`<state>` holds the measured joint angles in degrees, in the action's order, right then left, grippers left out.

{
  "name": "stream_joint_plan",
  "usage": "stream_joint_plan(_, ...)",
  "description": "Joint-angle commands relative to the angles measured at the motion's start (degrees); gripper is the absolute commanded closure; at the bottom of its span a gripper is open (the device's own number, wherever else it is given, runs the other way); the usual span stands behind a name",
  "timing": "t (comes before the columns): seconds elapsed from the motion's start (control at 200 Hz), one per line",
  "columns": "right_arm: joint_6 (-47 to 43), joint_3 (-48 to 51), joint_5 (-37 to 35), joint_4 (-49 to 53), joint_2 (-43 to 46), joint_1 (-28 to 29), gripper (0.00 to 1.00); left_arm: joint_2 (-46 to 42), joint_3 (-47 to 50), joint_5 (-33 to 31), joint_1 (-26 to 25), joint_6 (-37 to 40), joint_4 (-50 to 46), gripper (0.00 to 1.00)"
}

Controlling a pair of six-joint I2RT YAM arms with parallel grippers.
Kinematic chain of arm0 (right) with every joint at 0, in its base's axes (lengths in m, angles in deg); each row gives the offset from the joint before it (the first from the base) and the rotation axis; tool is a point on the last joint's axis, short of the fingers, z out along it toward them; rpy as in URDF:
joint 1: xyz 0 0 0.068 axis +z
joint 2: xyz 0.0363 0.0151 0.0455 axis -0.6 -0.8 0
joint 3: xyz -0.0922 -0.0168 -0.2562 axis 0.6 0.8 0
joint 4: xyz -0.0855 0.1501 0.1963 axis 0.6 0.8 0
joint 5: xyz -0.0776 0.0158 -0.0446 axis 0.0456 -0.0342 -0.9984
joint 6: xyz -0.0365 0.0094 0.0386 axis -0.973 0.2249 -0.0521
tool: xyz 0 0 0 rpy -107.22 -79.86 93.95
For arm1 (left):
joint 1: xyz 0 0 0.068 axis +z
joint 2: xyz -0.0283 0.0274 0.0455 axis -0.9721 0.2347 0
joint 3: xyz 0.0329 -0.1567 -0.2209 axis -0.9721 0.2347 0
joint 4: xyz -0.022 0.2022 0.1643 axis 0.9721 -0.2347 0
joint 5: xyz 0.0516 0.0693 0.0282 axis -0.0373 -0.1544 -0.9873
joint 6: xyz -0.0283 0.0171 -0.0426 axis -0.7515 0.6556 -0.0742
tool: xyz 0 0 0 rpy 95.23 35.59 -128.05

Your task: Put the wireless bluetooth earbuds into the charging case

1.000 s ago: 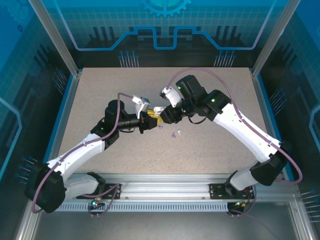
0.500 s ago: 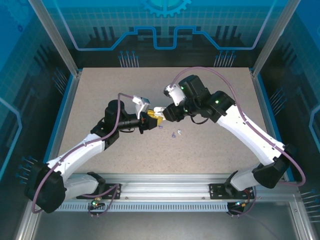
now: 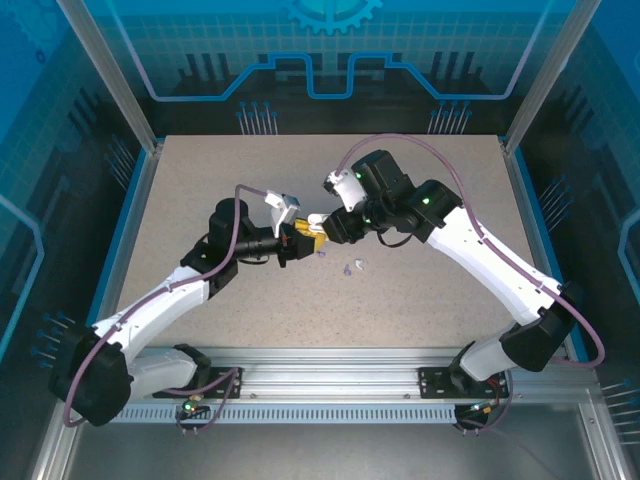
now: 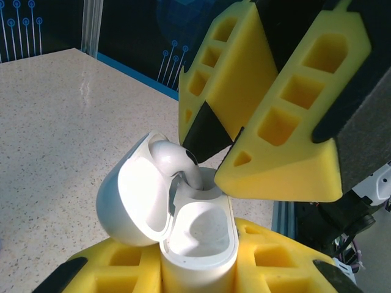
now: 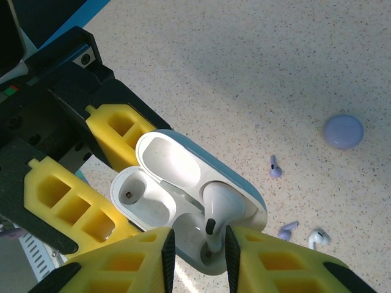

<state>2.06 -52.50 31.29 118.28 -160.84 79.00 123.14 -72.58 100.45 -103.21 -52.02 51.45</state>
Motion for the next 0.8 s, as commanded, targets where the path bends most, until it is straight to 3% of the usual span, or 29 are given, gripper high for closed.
stream_joint_plan(0.0,1.10,-1.60,-1.83,-0.16,-1.44,0.63,0.70,-1.31,-2.04,3.86,-0.45,1.14,1.63,0.95)
stream_joint_plan(0.275,3.22,-1.29,-2.77,-1.24,-1.87,0.60,0.77,-1.57,-1.91,4.77,-0.55,1.17,1.78,0.95)
stream_joint_plan(0.655,4.81,-1.22,-1.72,-2.80,-3.13,1.24,0.69,-0.96,-2.07,5.08,-1.06,1.53,1.94,0.95)
stream_joint_plan(0.79,5.14,-1.27,-3.21,-2.50,-3.79,1.38,0.78,-0.95,-2.20,4.81,-1.25,1.74,1.87,0.95)
